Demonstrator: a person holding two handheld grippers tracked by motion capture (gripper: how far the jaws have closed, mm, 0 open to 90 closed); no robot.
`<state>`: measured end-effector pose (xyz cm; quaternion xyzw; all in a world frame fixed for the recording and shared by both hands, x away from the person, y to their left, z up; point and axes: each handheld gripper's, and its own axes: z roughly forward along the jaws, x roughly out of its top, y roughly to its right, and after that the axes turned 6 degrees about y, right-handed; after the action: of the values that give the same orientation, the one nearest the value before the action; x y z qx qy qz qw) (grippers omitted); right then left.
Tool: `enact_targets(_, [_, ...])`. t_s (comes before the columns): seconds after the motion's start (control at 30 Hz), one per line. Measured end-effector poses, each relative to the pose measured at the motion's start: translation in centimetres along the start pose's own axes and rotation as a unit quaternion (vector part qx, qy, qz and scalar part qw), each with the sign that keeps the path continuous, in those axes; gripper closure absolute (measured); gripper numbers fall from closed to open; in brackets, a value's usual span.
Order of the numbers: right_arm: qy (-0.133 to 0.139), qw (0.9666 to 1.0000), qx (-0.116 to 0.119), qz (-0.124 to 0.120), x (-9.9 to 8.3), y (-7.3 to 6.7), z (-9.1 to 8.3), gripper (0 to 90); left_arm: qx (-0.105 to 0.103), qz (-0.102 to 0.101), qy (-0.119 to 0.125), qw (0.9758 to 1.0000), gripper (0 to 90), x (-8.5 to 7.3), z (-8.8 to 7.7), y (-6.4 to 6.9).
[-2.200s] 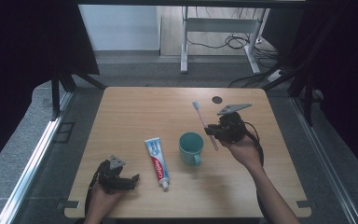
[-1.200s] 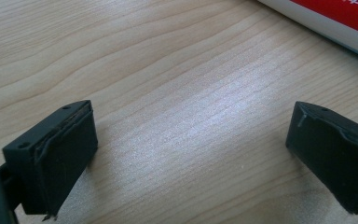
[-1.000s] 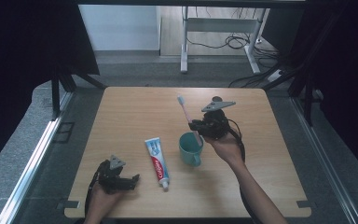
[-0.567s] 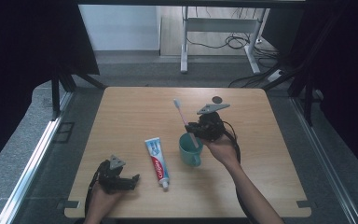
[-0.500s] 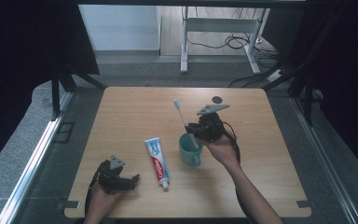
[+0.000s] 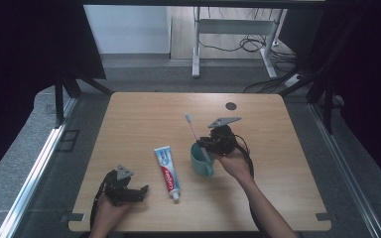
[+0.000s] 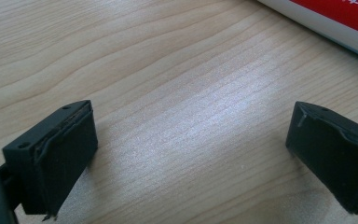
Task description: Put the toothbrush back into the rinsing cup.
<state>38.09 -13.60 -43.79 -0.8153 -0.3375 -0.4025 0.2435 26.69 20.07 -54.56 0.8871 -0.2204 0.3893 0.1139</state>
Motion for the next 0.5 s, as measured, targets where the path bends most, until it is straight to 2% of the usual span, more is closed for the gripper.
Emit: enact_targets(0.5, [-0.015,0.9998,0.003,0.012,-1.6,0.5,0.9,78.8,0.0,0.0,0.0,1.0,1.7,0.0,0.0,0.0])
